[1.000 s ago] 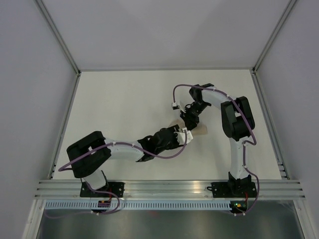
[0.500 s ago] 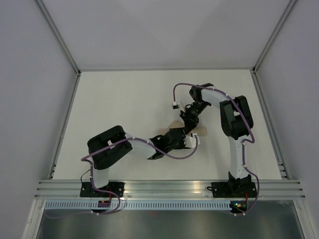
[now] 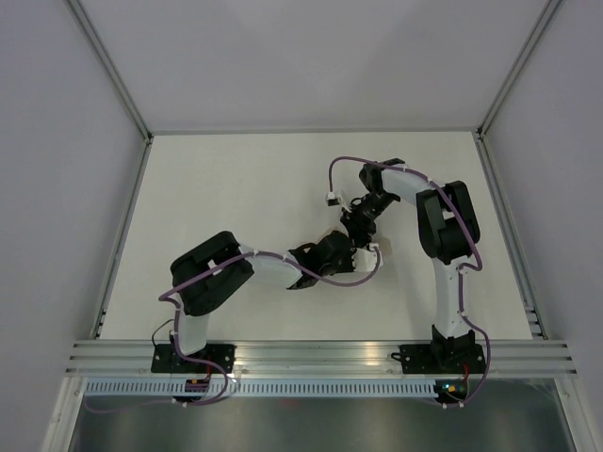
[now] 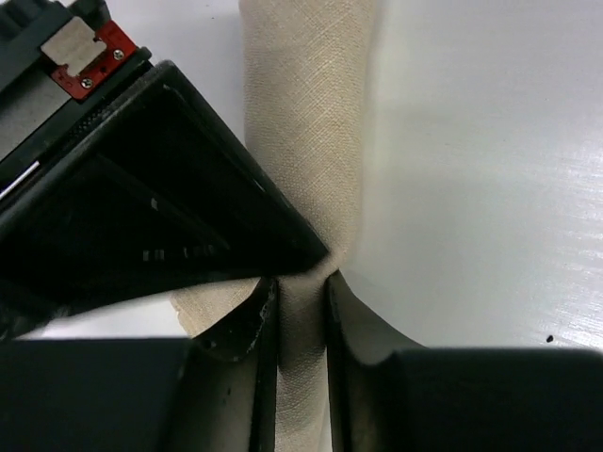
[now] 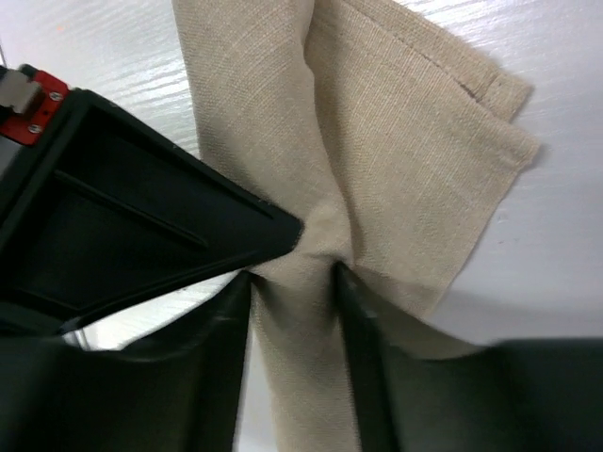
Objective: Fold the napkin, place the utensils inside, and roll it up
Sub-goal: Roll the napkin with the utensil
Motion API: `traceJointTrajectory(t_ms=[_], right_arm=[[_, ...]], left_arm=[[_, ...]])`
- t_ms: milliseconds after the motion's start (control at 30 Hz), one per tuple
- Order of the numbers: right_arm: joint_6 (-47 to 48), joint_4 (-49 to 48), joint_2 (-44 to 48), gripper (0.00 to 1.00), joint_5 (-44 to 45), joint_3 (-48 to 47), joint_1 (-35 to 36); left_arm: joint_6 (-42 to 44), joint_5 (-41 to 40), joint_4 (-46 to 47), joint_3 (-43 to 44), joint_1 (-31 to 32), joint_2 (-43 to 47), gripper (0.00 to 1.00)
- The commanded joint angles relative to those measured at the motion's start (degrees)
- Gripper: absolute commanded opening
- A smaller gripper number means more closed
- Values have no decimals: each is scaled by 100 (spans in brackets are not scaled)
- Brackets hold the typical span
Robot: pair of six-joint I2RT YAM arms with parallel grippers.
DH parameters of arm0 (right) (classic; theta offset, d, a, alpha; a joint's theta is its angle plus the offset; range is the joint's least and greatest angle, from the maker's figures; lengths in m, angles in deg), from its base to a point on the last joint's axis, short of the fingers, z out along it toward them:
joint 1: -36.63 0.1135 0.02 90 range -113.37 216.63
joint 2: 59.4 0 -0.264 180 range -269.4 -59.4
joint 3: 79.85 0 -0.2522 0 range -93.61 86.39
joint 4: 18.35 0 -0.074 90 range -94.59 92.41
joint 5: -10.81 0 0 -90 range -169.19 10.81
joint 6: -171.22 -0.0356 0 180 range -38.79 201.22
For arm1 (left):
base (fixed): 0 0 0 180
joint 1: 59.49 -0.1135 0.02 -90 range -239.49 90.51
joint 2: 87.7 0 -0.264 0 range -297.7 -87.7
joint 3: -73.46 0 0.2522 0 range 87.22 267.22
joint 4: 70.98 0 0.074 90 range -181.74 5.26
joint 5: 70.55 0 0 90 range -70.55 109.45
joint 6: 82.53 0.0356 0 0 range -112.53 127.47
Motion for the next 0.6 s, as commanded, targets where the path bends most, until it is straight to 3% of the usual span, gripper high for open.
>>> traceJointTrajectory(t_ms=[0,200,400,567], right_arm=[[222,-557,-218,56,417,595,77],[-533,-1627,678,69,407,1140,33],[-2246,-3682,1970,73,970,2071,-213],[-2827,-4388,2708,73,759,2467,-898]], left_arm=[[-647,1050,-1204,403,-51,-376,15],[-1078,1579,-1601,633,-60,-455,11],[-1386,2150,-1891,729,-174,-385,11],[-1623,2755,-2188,765,-393,-210,12]])
